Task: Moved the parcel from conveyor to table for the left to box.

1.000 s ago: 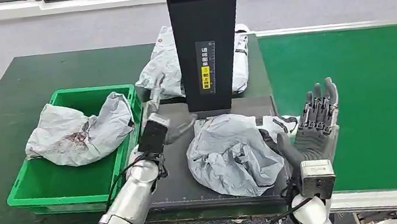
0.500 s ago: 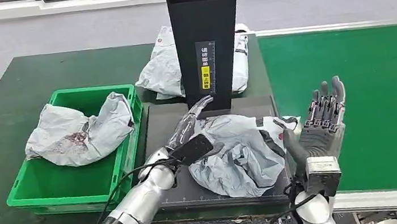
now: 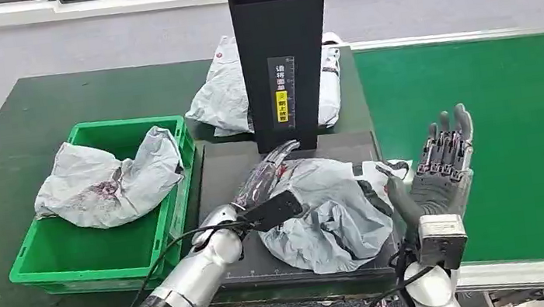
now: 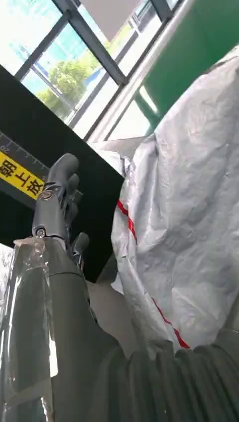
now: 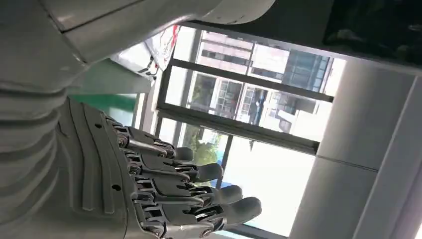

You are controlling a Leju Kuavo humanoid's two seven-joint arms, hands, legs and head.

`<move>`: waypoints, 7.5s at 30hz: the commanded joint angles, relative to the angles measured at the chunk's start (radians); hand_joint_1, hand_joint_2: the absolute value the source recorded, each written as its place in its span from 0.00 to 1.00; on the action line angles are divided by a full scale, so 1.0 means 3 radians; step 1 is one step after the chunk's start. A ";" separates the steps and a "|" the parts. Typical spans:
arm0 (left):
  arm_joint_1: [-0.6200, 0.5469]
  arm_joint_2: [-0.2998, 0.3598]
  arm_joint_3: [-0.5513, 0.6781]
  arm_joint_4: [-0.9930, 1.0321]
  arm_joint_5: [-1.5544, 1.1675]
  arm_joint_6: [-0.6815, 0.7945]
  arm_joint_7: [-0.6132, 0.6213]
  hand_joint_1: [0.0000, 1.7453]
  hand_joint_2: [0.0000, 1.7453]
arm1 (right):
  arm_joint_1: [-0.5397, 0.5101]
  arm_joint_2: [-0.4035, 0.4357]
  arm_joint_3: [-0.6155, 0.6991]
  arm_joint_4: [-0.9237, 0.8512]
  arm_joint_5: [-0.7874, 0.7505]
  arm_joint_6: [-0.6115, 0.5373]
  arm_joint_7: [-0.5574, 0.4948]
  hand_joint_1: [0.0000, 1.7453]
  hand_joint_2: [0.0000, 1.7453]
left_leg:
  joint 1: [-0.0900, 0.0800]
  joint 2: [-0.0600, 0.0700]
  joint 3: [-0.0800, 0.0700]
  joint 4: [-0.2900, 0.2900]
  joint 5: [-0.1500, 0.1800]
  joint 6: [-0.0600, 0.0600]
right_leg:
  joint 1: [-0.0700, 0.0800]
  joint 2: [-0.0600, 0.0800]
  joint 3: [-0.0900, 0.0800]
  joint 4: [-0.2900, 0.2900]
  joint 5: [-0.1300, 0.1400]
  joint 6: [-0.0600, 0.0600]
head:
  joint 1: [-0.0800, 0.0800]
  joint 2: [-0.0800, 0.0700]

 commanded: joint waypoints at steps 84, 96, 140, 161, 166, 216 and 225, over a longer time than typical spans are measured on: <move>-0.0101 0.1114 0.1679 -0.0157 -0.2980 0.1121 0.2479 0.00 1.00 | 0.0662 0.0239 -0.0608 -0.0676 0.0378 0.0537 0.0687 0.00 1.00 | 0.0005 0.0008 0.0023 -0.0011 -0.0001 0.0001 | 0.0009 0.0000 0.0017 -0.0006 -0.0006 -0.0023 | 0.0000 0.0000; -0.0028 0.0771 0.2117 -0.1070 -0.0366 0.0607 0.0702 0.00 0.00 | 0.0689 0.0234 -0.0640 -0.0636 0.0397 0.0579 0.0710 0.00 1.00 | 0.0007 0.0008 0.0015 -0.0004 -0.0003 0.0003 | 0.0011 -0.0003 0.0012 -0.0004 -0.0005 -0.0021 | 0.0000 0.0000; -0.0116 0.1439 0.1920 -0.0582 -0.2991 0.1695 0.1437 0.00 1.00 | 0.0507 0.0047 -0.0583 -0.0205 0.0583 0.0864 0.1022 0.00 1.00 | 0.0009 0.0019 0.0023 -0.0011 -0.0002 -0.0002 | 0.0013 0.0011 0.0015 -0.0008 -0.0002 -0.0021 | 0.0000 0.0000; 0.0081 0.1551 0.2545 -0.1598 -0.0094 0.0854 0.0008 0.00 1.00 | 0.0309 0.0119 -0.0730 -0.0042 0.0776 0.0906 0.0926 0.00 1.00 | 0.0010 0.0015 0.0022 -0.0013 0.0000 -0.0002 | 0.0013 0.0008 0.0015 -0.0008 -0.0002 -0.0021 | 0.0000 0.0000; 0.0079 0.1543 0.2527 -0.1568 0.0111 0.0760 0.0012 0.00 1.00 | 0.0299 0.0115 -0.0727 -0.0030 0.0753 0.0883 0.0926 0.00 1.00 | 0.0012 0.0014 0.0022 -0.0012 -0.0001 -0.0003 | 0.0015 0.0008 0.0015 -0.0008 -0.0002 -0.0020 | 0.0000 -0.0001; -0.0074 0.0073 0.0170 0.0017 0.1237 0.0381 -0.0121 0.00 1.00 | -0.0318 -0.0092 -0.1162 0.1578 0.1391 0.0093 0.1142 0.00 1.00 | 0.0005 0.0006 0.0017 -0.0002 -0.0005 0.0001 | 0.0008 0.0003 0.0014 -0.0006 0.0000 -0.0015 | 0.0000 0.0000; -0.0090 0.0065 0.0432 0.0393 0.1350 0.0338 -0.0005 0.00 1.00 | -0.0443 -0.0285 -0.1398 0.2163 0.1902 -0.0331 0.1378 0.00 1.00 | 0.0007 0.0006 0.0015 0.0000 -0.0005 0.0000 | 0.0009 0.0005 0.0015 -0.0007 0.0002 -0.0011 | 0.0000 0.0000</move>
